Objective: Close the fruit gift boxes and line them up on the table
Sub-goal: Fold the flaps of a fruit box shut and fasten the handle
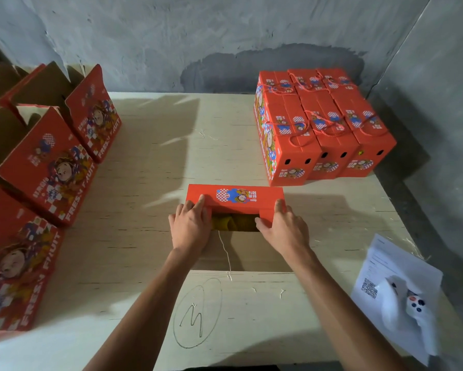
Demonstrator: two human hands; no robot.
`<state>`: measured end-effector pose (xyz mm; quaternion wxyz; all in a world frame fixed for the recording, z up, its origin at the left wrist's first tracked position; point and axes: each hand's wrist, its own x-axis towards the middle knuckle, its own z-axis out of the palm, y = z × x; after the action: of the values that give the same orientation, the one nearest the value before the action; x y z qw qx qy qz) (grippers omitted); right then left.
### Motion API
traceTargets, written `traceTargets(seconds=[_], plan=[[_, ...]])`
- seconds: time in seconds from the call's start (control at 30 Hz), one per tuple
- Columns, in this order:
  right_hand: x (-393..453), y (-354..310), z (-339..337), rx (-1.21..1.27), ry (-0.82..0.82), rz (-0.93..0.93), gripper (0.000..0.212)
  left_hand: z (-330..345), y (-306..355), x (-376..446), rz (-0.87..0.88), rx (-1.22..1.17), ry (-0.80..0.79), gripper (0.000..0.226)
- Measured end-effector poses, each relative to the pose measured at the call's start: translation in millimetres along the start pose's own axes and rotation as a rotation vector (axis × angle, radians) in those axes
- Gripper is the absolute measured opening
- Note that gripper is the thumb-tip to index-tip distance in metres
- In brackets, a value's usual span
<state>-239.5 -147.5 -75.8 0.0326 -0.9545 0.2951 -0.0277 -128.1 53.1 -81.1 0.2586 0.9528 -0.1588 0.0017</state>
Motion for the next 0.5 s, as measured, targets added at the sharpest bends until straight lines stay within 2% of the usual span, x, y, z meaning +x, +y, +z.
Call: traceTargets(seconds=[0.07,0.17,0.27,0.33,0.4,0.47,0.5], plan=[[-1,7,-1,0.092,-0.017,-0.022,0.081,-5,-7,0,0.044,-0.068,-0.029,0.04],[-6,29,-5,0.287,-0.052,-0.105,0.065,-19,-27,2,0.199,-0.245,-0.076,0.028],[-12,51,-7,0.517,-0.046,-0.177,0.05,-30,-50,0,0.222,-0.477,-0.119,0.038],[-16,57,-5,0.647,-0.009,-0.202,0.042,-36,-61,-3,0.235,-0.491,-0.101,0.05],[-18,59,0,0.732,0.022,-0.189,0.033,-40,-65,-7,0.337,-0.448,-0.092,0.064],[-19,63,2,0.787,-0.02,-0.188,0.032,-46,-68,-9,0.474,-0.378,-0.116,0.067],[-18,68,2,0.805,-0.073,-0.195,0.037,-49,-71,-9,0.523,-0.343,-0.131,0.065]])
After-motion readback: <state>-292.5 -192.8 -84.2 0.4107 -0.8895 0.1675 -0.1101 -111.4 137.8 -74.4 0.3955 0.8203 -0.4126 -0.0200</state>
